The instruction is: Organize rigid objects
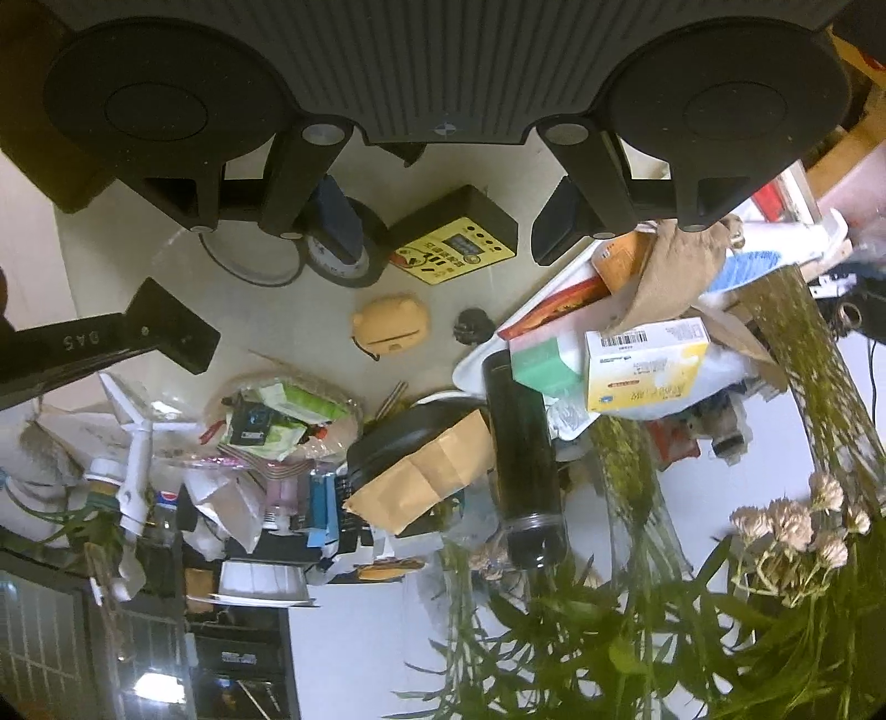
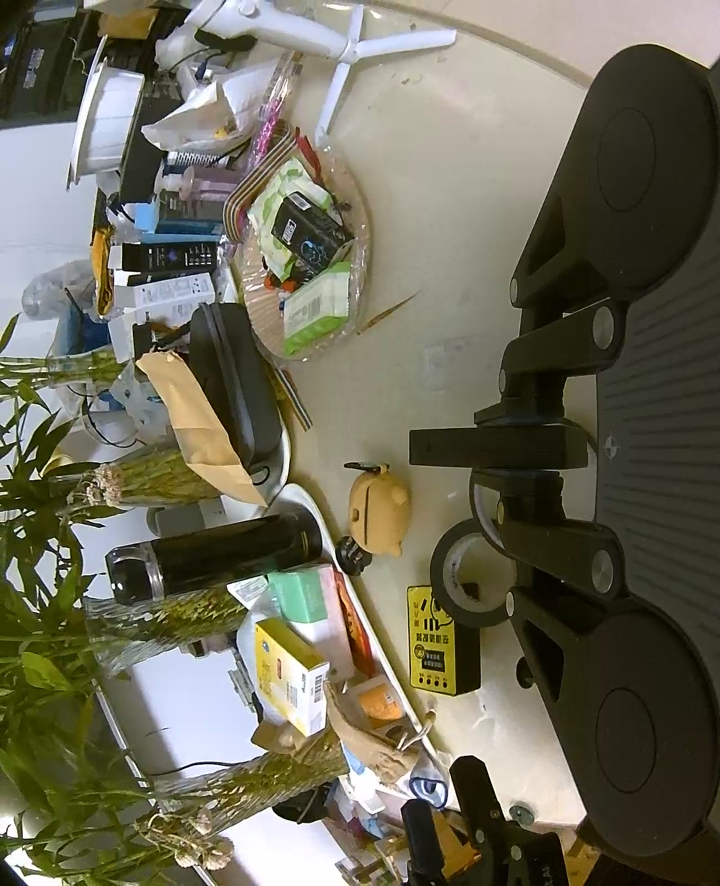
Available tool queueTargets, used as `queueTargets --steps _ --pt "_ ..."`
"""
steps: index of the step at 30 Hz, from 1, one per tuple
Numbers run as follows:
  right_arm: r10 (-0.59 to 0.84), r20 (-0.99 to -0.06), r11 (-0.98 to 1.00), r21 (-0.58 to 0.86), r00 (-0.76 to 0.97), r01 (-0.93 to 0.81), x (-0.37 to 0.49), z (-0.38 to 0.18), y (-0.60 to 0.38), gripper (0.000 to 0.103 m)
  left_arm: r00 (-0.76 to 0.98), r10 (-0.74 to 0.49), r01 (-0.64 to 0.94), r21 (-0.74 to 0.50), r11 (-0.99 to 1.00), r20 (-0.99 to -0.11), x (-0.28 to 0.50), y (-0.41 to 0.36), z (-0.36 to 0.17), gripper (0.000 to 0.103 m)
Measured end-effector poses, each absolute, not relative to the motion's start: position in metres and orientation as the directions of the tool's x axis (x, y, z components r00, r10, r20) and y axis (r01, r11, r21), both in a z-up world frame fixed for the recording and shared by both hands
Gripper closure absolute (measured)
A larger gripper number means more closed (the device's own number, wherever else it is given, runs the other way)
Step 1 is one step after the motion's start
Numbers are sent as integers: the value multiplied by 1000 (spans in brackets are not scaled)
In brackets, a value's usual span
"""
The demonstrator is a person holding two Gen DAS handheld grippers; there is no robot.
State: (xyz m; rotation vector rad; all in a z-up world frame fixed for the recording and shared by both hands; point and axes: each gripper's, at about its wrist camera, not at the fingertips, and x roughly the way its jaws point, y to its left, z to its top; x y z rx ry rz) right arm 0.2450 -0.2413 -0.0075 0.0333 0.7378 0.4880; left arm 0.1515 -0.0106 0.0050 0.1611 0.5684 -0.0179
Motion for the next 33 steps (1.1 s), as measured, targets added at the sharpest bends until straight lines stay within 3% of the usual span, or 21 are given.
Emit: queueTargets --steps 18,33 --pt "473 -617 870 214 629 -444 225 1 -246 86 817 5 117 174 978 -576 186 10 1 36" --pt "479 -616 869 231 625 -439 229 1 -249 86 680 -47 256 176 951 -732 254 17 -44 34"
